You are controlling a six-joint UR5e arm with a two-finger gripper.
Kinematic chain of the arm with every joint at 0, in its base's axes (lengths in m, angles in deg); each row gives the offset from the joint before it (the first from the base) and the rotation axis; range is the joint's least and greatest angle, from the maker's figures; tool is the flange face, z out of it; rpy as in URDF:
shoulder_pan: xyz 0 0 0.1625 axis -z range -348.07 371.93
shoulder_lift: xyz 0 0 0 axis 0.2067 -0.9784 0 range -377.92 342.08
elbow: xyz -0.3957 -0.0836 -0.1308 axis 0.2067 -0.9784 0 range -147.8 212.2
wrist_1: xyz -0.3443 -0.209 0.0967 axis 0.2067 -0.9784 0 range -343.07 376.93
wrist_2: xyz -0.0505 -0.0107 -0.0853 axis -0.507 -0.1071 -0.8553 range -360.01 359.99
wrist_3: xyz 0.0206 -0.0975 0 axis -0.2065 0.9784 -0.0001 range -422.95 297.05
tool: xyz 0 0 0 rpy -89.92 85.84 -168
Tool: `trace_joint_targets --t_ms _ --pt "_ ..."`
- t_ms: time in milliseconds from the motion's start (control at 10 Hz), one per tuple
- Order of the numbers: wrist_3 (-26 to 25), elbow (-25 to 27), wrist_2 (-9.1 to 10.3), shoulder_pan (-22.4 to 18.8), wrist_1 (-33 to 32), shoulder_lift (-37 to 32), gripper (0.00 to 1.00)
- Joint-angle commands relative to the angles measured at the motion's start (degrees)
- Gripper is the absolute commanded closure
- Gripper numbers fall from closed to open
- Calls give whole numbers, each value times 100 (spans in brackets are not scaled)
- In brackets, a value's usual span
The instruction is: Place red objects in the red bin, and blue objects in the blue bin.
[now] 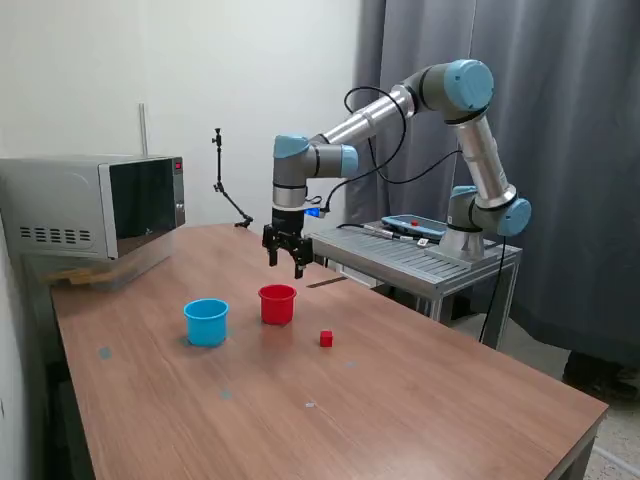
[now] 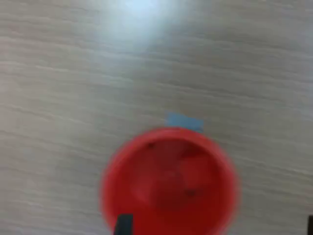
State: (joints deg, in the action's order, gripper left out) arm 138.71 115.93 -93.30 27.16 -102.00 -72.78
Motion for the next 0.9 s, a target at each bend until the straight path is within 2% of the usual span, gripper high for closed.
trace_joint_targets --t_ms 0,200,400,500,600,800 --pt "-432 178 3 -798 10 -157 0" --pt "-1021 231 47 -1231 45 -192 0" --pt "-1295 327 179 -1486 63 -201 0" --pt "-1479 476 197 -1557 63 -201 0" --pt "-1794 721 388 -1567 -6 -192 0" --pt "-2278 986 425 -1549 -243 -174 0"
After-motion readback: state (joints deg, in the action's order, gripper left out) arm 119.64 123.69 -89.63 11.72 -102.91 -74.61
